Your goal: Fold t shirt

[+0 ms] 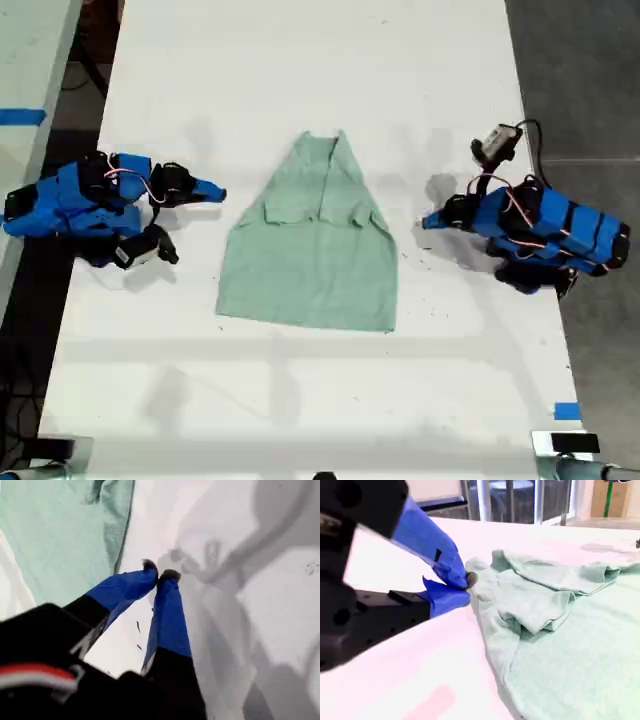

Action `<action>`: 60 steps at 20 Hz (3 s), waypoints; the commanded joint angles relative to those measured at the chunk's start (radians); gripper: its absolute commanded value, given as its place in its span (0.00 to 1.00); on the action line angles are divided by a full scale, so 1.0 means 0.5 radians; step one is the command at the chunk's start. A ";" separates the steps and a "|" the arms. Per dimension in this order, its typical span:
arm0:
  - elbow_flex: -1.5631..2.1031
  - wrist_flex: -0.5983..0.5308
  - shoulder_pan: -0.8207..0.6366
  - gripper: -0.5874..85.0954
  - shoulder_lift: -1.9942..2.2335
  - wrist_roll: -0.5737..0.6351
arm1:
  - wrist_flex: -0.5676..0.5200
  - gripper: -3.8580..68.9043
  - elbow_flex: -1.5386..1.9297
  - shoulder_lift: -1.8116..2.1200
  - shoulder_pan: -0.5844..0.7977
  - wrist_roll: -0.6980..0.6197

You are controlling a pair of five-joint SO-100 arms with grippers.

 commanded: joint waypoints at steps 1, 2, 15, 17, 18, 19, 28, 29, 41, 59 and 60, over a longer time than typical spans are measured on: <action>-0.012 0.067 0.031 0.00 0.015 -0.135 | 0.083 0.03 -0.006 0.018 -0.009 0.196; -0.012 0.067 0.034 0.00 0.015 -0.135 | 0.071 0.03 -0.006 0.015 -0.052 0.166; -0.009 0.064 0.031 0.00 0.015 -0.135 | -0.917 0.24 -1.126 -2.252 -0.549 0.291; -0.009 0.064 0.028 0.00 0.015 -0.126 | -1.031 0.24 -1.187 -2.516 -0.703 0.411; -0.009 0.064 0.028 0.00 0.015 -0.126 | -1.074 0.25 -1.255 -2.672 -0.788 0.463; -0.009 0.064 0.031 0.00 0.015 -0.126 | -1.080 0.25 -1.365 -2.859 -0.859 0.500; -0.012 0.071 0.034 0.00 0.015 -0.129 | -0.316 0.08 -1.758 -3.019 -0.844 0.666; -0.012 0.067 0.034 0.00 0.015 -0.126 | -0.313 0.08 -1.740 -2.850 -0.813 0.601; -0.012 0.071 0.034 0.00 0.015 -0.126 | 0.046 0.26 -4.157 -4.338 -0.939 0.000; -0.012 0.067 0.043 0.00 0.018 -0.135 | -0.196 0.08 0.150 0.009 -0.488 0.494; -0.012 0.067 0.040 0.00 0.018 -0.135 | -0.215 0.08 0.160 0.006 -0.518 0.491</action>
